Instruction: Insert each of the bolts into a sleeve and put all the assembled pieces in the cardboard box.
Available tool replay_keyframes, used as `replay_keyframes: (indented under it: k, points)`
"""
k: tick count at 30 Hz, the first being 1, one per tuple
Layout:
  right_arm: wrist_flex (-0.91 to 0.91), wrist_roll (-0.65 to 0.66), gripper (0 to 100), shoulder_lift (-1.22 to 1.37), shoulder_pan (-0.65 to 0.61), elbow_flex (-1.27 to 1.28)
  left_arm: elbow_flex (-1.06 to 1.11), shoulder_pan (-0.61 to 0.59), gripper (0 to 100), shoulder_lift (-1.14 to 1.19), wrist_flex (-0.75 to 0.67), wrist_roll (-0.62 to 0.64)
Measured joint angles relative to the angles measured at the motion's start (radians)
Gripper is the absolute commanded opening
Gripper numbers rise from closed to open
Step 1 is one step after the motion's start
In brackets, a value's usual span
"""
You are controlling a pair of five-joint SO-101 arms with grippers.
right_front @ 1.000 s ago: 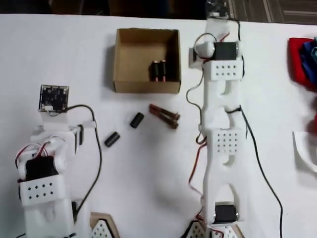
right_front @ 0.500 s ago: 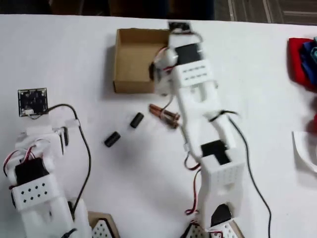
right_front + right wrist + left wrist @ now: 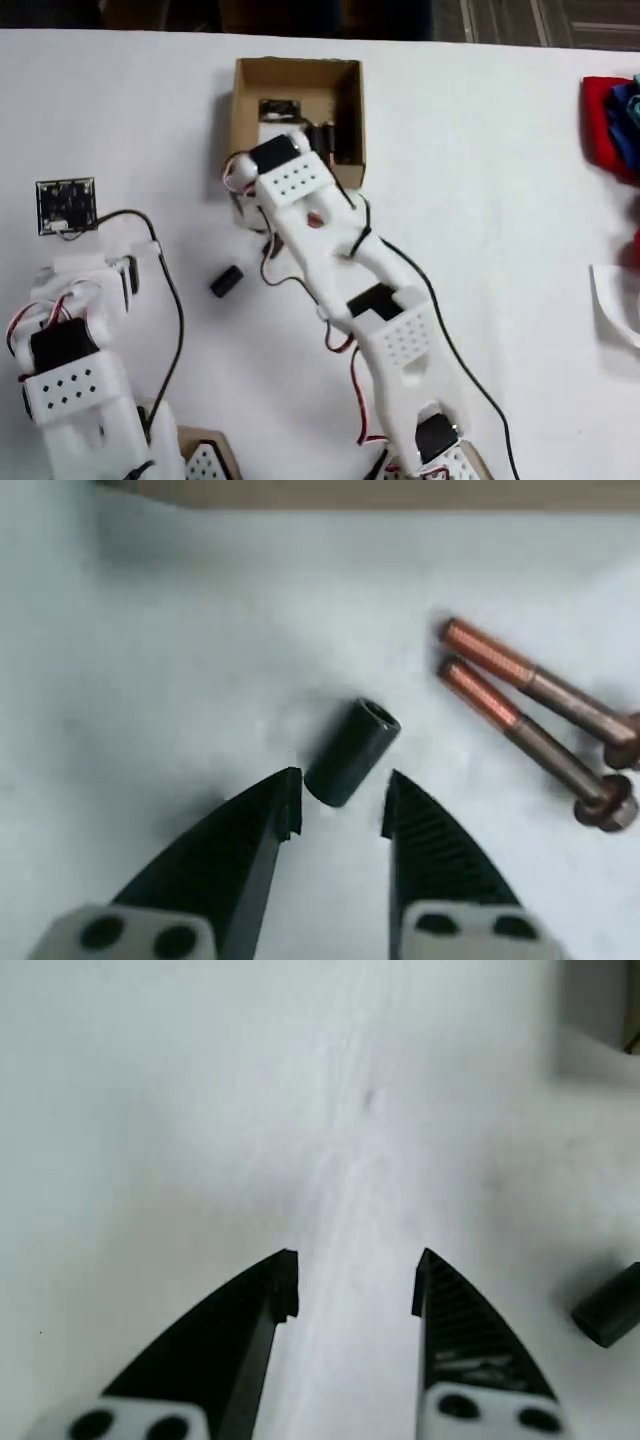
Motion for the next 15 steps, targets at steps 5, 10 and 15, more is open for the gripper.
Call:
replay_keyframes:
  k: [5, 10, 15]
  points:
    - [-0.072, -0.021, 9.3, 0.003, 0.002, 0.000, 0.000, 0.000, 21, 0.000, 0.000, 0.000]
    - [-0.055, -0.164, 14.2, 0.005, 0.002, 0.008, 0.000, 0.000, 21, 0.000, 0.000, 0.000]
    - [-0.029, -0.204, 14.0, 0.006, 0.002, 0.008, 0.000, 0.000, 21, 0.000, 0.000, 0.000]
